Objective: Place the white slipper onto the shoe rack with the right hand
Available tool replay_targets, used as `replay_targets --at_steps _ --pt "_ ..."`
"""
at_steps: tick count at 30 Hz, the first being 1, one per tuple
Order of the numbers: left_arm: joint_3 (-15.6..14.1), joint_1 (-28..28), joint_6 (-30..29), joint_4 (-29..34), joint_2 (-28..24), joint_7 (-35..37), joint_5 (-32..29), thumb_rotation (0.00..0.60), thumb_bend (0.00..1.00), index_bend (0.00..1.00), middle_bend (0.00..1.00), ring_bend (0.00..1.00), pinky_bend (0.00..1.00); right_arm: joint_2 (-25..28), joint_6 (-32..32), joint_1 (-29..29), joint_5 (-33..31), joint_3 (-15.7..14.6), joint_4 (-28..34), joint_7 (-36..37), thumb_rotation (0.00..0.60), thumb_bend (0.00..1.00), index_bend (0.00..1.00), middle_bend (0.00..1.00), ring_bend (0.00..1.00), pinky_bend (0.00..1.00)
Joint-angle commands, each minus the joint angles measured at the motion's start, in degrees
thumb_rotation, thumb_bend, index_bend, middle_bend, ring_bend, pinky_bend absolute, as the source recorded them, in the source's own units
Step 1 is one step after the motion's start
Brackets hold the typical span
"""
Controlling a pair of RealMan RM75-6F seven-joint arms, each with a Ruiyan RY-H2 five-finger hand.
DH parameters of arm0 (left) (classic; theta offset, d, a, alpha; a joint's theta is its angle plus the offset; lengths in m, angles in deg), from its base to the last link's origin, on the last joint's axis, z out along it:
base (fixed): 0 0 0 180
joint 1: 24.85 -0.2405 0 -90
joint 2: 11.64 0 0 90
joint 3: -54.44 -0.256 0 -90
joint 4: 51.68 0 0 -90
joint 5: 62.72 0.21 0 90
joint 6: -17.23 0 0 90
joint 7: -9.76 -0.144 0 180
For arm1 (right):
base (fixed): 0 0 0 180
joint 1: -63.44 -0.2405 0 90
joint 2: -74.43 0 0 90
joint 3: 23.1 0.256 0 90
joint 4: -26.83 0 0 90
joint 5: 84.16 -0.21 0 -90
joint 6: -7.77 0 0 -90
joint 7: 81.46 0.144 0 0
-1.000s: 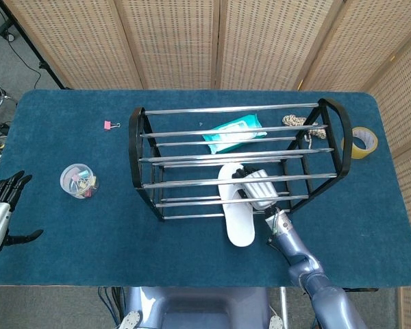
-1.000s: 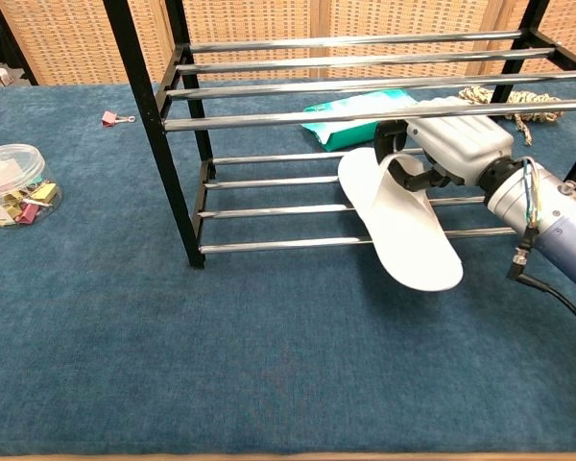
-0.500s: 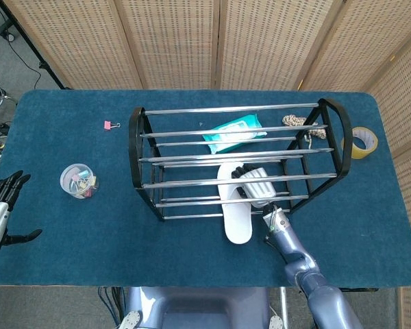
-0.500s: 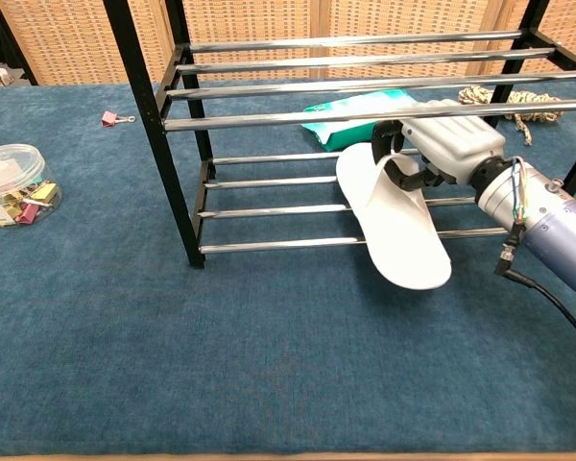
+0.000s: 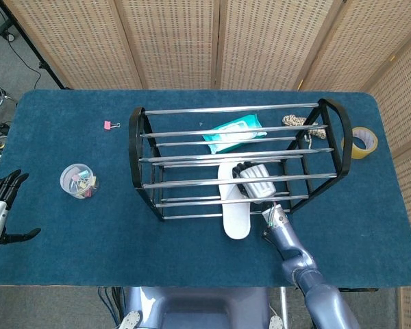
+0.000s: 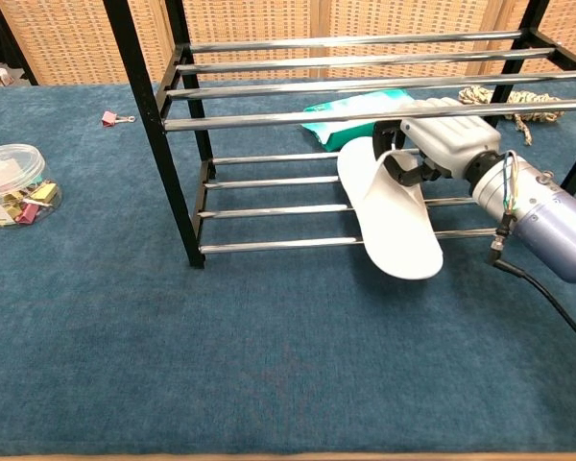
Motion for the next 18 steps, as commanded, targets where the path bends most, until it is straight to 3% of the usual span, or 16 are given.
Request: replay_targets --at_steps 1,14,17,18 --pt "0.1 0.1 0.1 0.0 0.0 0.1 -0.1 0.600 0.00 0.00 0.00 0.00 0.00 0.0 0.9 -0.4 -0.4 0.3 -0.2 -0.4 0.600 0.58 0.58 0.51 0.44 0.62" --pt "0.2 -0.1 0.1 -0.2 -0.6 1.5 0.0 0.600 0.00 0.00 0.00 0.00 0.00 0.1 4.9 -2.7 -3.9 3.5 0.0 -3.4 0.600 0.58 0.56 0.50 0.43 0.61" --pt "0.2 0.0 0.2 -0.3 -0.7 1.7 0.0 0.600 0.00 0.00 0.00 0.00 0.00 1.0 8.2 -2.8 -4.3 3.6 1.4 -3.0 0.600 0.58 0.46 0.39 0.34 0.51" --pt "0.2 0.0 0.2 -0.3 -0.7 1.7 0.0 0.600 0.00 0.00 0.00 0.00 0.00 1.4 9.2 -2.8 -4.4 3.5 2.1 -2.3 0.600 0.56 0.38 0.32 0.27 0.44"
